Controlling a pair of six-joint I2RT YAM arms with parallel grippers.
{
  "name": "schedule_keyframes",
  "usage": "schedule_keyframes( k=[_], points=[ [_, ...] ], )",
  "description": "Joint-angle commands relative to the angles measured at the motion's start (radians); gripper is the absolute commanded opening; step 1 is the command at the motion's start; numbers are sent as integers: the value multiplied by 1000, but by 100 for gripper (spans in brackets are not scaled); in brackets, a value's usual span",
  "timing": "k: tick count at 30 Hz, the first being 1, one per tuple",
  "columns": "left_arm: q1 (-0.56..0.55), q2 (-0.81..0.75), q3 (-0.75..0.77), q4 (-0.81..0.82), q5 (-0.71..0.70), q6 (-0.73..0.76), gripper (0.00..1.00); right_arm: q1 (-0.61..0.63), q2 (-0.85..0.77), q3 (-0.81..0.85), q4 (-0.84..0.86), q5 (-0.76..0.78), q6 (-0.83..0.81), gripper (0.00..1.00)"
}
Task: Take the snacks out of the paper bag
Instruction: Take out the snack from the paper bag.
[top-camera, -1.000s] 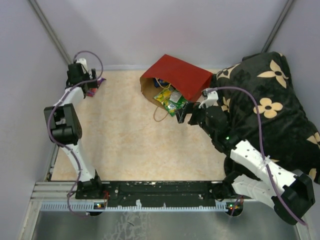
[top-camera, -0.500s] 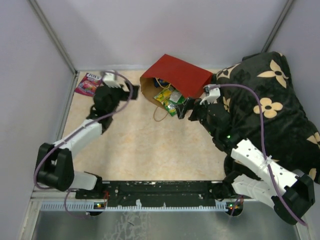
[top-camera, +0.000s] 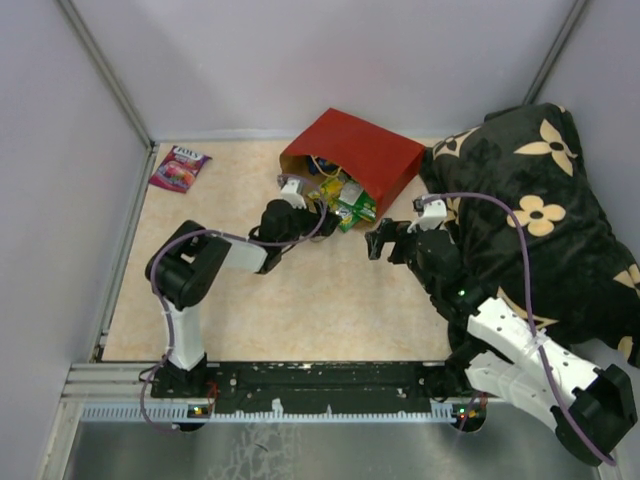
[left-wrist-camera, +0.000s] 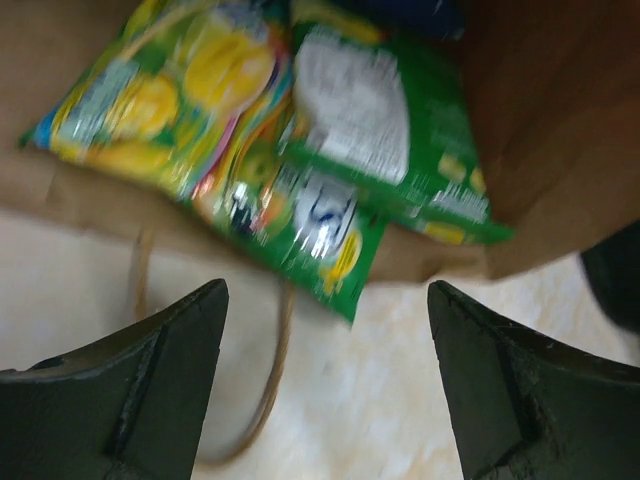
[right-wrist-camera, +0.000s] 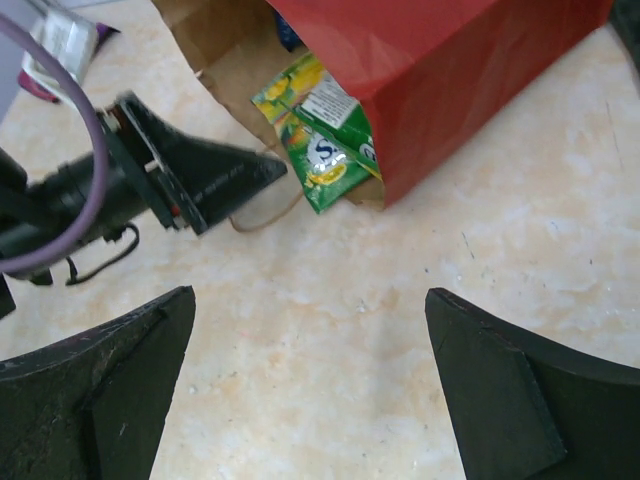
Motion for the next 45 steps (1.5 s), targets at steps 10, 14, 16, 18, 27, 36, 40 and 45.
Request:
schedule_keyframes(
  k=[10,14,16,18,27,36,40,45],
  points=[
    [2,215,356,17,49,-136,86,-1,-54,42,-94,97,-67,99],
    [2,273,426,-63,30,-147,84,-1,-48,56,-96,103,-94,99],
    [2,295,453,-89,22,-150,82,-1,-33,67,-99,101,-106,99],
    [1,308,468,-99,25,-151,70,-1,-13,79,-102,97,-112,99],
    [4,209,331,-10,37,-100,0,-1,11,78,-82,64,-52,99],
    [6,-1,141,59,38,-32,0,0,11,92,-95,97,-70,99],
    [30,-158,-5,129,100,-10,0,-1,21,98,-93,95,-73,99],
    [124,-437,-266,130,174,55,0,-1,6,92,-98,115,-97,99]
  ],
)
